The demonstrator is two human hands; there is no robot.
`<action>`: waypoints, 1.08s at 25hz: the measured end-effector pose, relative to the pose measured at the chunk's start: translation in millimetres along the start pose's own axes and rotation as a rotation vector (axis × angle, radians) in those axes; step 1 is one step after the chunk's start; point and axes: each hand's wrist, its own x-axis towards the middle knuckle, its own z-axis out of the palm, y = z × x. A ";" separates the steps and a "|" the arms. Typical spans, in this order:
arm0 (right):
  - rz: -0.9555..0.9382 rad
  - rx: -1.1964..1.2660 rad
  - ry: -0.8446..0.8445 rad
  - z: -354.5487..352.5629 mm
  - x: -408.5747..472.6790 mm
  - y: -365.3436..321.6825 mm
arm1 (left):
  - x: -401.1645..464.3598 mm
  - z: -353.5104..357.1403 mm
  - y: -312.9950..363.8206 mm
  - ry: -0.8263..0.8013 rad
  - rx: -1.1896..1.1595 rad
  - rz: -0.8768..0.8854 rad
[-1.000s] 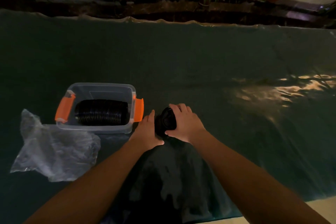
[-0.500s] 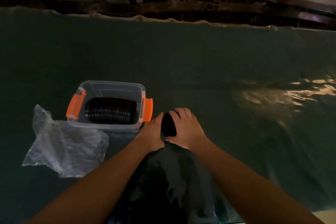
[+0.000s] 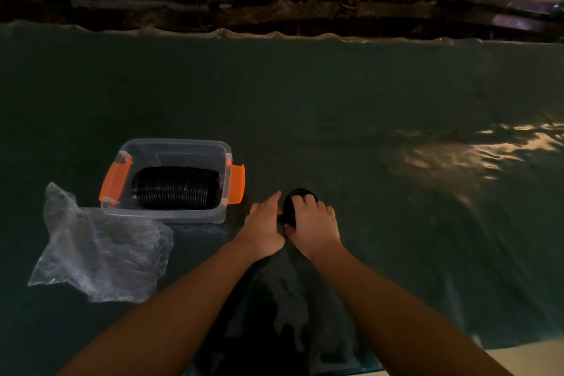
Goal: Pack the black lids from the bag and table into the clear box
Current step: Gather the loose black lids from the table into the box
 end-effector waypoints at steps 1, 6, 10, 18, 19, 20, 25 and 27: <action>0.007 0.011 0.005 -1.2 -0.5 2.5 | -1.8 0.8 3.0 0.009 -0.023 0.016; 0.066 0.162 0.024 -13.4 -2.2 10.3 | -17.2 -8.7 19.5 0.064 -0.110 0.119; 0.099 0.270 0.059 -29.6 -1.2 7.6 | -39.6 -37.4 22.4 0.123 -0.079 0.205; 0.105 0.342 0.215 -76.8 8.6 -45.5 | -53.3 -138.1 -32.5 0.446 0.403 0.351; 0.102 0.351 0.244 -82.7 10.2 -56.2 | -49.4 -148.6 -42.1 0.456 0.450 0.345; 0.096 0.360 0.274 -88.6 12.1 -66.7 | -44.3 -157.8 -51.2 0.450 0.493 0.333; 0.102 0.435 0.368 -110.8 14.2 -116.8 | -17.8 -178.8 -80.7 0.224 0.679 0.331; 0.128 0.499 0.399 -114.1 13.6 -134.6 | -9.6 -178.1 -86.6 0.160 0.726 0.339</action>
